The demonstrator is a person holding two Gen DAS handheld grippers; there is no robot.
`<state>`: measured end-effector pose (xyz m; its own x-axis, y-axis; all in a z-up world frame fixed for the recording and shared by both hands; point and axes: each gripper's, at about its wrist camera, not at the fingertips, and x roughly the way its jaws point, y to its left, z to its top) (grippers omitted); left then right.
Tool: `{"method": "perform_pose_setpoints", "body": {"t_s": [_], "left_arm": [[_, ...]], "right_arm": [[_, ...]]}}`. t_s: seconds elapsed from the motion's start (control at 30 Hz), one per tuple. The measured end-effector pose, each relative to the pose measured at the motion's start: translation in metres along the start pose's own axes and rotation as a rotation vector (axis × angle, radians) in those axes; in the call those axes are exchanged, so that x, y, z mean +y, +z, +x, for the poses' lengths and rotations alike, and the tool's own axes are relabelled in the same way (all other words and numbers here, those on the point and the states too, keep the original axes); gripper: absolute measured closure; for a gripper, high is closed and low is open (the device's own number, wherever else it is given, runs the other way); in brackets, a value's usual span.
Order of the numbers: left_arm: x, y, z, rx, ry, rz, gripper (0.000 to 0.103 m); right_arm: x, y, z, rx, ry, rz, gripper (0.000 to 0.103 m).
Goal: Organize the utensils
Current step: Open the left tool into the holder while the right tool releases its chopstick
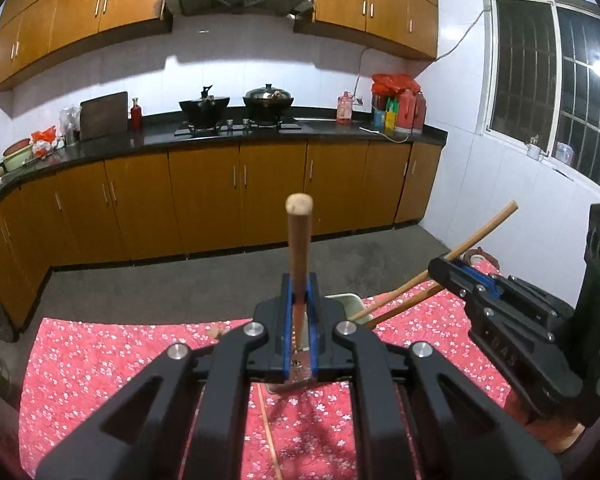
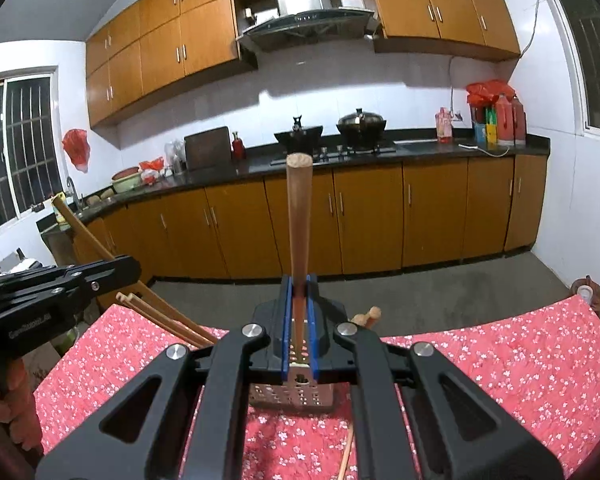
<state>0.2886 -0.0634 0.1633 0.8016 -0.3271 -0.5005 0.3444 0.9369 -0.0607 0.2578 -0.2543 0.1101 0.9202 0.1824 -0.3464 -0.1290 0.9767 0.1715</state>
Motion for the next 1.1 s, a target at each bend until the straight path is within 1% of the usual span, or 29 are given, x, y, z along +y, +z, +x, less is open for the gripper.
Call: {"method": "perform_pose_setpoints", "body": {"t_s": [0.1,0.13,0.17,0.27,0.43,0.53,0.6,0.67,0.73,0.83,0.87,0.93,0.97,1.03,1.1], "left_arm": [[0.002,-0.001,-0.003,-0.021,-0.006,-0.013,0.089],[0.004,-0.001,-0.005,-0.028,-0.005,-0.017,0.084],[0.005,-0.001,-0.007,-0.036,-0.003,-0.024,0.082],[0.009,0.0,-0.01,-0.049,-0.003,-0.038,0.082],[0.011,0.001,-0.026,-0.086,0.0,-0.044,0.082],[0.014,-0.007,-0.044,-0.115,-0.001,-0.043,0.082],[0.018,-0.018,-0.056,-0.122,0.0,-0.043,0.082],[0.022,-0.031,-0.063,-0.115,0.006,-0.039,0.081],[0.028,-0.052,-0.066,-0.091,0.02,-0.038,0.079],[0.038,-0.089,-0.061,-0.029,0.06,-0.032,0.078],[0.042,-0.106,-0.055,0.007,0.08,-0.032,0.078],[0.048,-0.127,-0.045,0.056,0.102,-0.045,0.078],[0.052,-0.142,-0.037,0.095,0.117,-0.058,0.078],[0.057,-0.163,-0.029,0.134,0.13,-0.073,0.078],[0.06,-0.182,-0.021,0.165,0.149,-0.076,0.078]], "right_arm": [[-0.003,0.001,-0.005,-0.012,0.003,0.012,0.093],[-0.004,0.001,-0.008,-0.017,0.004,0.016,0.089],[-0.005,0.002,-0.01,-0.024,0.005,0.021,0.085],[-0.006,0.004,-0.023,-0.054,0.007,0.028,0.079],[-0.008,0.006,-0.047,-0.106,0.004,0.027,0.078],[-0.016,-0.005,-0.066,-0.119,-0.014,0.032,0.077],[-0.023,-0.015,-0.072,-0.108,-0.036,0.035,0.077],[-0.032,-0.035,-0.073,-0.065,-0.072,0.032,0.076],[-0.04,-0.058,-0.066,0.004,-0.092,0.033,0.076],[-0.047,-0.102,-0.045,0.15,-0.119,0.025,0.076],[-0.049,-0.117,-0.038,0.197,-0.117,0.033,0.076],[-0.048,-0.142,-0.028,0.265,-0.105,0.051,0.076],[-0.047,-0.154,-0.024,0.297,-0.101,0.059,0.076],[-0.042,-0.176,-0.013,0.361,-0.084,0.071,0.076],[-0.034,-0.189,-0.007,0.399,-0.079,0.067,0.076]]}}
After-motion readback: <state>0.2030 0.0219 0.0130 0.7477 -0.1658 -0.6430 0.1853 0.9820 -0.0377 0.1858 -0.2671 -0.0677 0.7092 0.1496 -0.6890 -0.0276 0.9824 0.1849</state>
